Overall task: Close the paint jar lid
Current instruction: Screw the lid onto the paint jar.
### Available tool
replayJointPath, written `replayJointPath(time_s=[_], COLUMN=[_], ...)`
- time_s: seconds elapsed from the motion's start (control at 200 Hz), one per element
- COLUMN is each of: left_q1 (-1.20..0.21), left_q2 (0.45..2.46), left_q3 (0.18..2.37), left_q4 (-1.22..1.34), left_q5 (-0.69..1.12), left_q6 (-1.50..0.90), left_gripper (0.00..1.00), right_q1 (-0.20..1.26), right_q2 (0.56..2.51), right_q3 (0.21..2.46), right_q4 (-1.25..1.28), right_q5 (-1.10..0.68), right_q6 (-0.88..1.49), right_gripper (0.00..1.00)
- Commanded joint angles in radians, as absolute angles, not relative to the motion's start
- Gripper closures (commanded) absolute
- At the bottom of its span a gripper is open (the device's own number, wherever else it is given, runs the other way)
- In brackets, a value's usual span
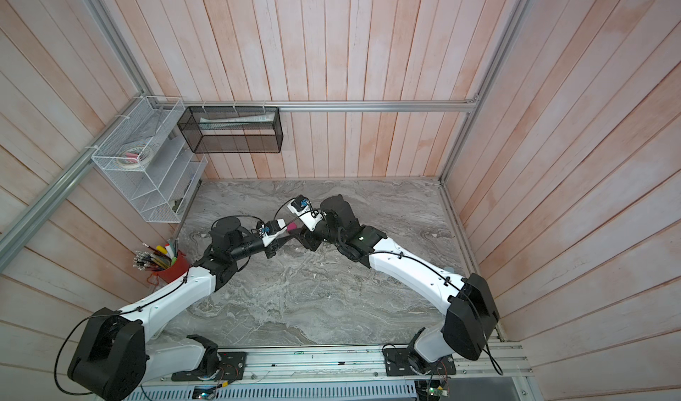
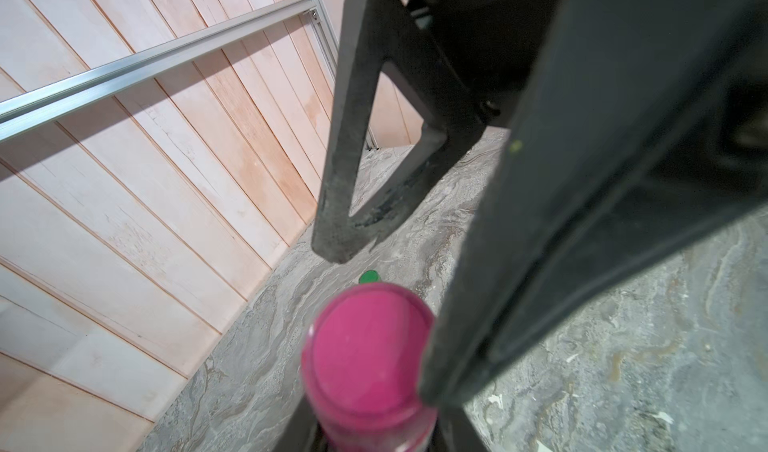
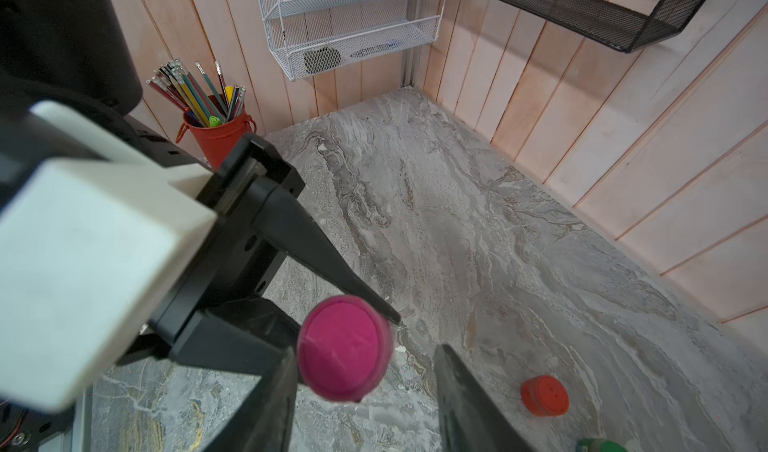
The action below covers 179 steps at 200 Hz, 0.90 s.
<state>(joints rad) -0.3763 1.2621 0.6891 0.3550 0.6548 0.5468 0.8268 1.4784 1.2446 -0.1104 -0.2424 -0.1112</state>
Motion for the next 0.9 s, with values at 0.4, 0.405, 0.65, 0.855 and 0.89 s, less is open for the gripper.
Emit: replayJointPath(time_s=[0.4,0.405,0.65,0.855,0.89], left_q1=[-0.383,-0.383,-0.384,-0.384,-0.383], left_q2=[1.250,1.250,1.249,1.249,1.249], left_q3=[0.682,0.681,0.681,0.682,0.683], left_q4=[0.361,0.361,0.361,0.363,0.366], left_q5=[0.672,0.672,0.669,0.665,0.663], left_q6=[0.557,0.557,0.558,0.557,0.552], left_gripper=[0.67,0.67,0.67,0.67,0.67], right_q1=[0.824,0.824,0.825,0.826,0.825], right_q2=[1.523,1.524,1.538,1.540,1.543], right_q3=[1.313,1.312,1.321,1.314,1.312], right_q4=[-0.138,-0.139,-0.141,-0.135,-0.134], right_q5=[-0.339,-0.340,-0.342,-0.341,-0.337], right_q6=[-0.130,-0.130,-0.129,-0.117,-0.114], right_gripper=[0.51,0.51,0.60,0.65,0.66])
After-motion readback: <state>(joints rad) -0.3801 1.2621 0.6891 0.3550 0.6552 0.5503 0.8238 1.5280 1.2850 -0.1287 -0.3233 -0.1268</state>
